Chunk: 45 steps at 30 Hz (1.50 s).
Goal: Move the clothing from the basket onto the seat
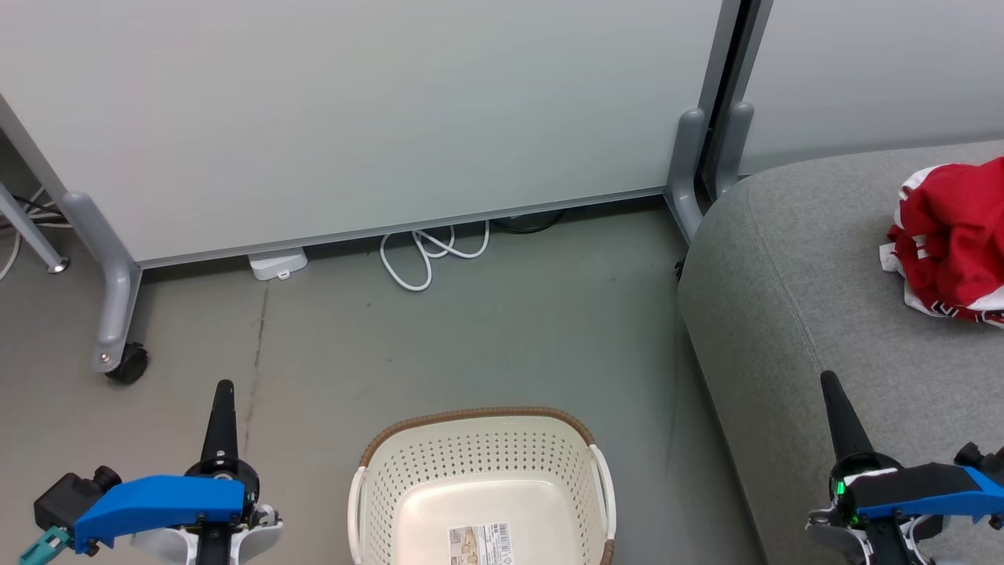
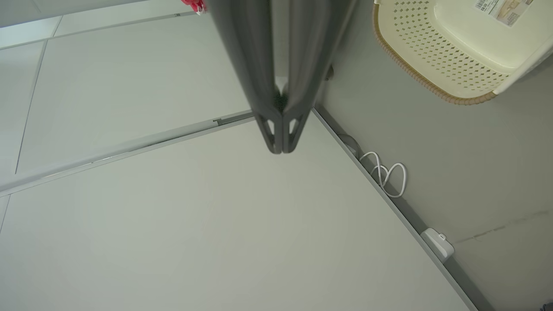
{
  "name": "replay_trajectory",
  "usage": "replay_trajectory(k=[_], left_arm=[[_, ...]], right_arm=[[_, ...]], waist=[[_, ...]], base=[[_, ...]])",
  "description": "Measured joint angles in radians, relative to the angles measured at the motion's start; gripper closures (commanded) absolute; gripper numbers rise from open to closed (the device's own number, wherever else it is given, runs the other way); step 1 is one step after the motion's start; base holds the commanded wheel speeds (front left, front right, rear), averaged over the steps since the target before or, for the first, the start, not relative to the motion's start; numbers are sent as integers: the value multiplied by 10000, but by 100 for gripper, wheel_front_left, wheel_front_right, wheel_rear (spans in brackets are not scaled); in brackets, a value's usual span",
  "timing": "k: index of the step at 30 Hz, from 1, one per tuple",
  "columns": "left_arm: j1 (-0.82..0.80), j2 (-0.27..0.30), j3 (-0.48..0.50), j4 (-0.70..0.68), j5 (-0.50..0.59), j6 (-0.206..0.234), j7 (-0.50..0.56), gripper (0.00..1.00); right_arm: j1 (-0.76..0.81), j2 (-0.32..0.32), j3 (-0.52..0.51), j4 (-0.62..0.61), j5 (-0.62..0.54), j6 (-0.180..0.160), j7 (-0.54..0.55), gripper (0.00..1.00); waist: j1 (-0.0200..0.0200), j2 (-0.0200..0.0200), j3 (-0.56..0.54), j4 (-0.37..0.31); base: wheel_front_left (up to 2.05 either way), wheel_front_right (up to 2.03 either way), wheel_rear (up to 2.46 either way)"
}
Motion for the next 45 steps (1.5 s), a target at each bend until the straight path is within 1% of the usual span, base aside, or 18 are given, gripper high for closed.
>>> replay_trajectory(k=[16,45], left_arm=[[-52,2,117,-69,-1421,0,397,100],[-158,4,351,-167,-3668,0,959,100]], right_arm=[[-36,0,-90,-61,1499,0,384,100],[-80,-2,-219,-157,3787,0,963,100]], waist=[[0,0,-65,-77],[0,0,-186,-221]], base=[[0,0,0],[0,0,0]])
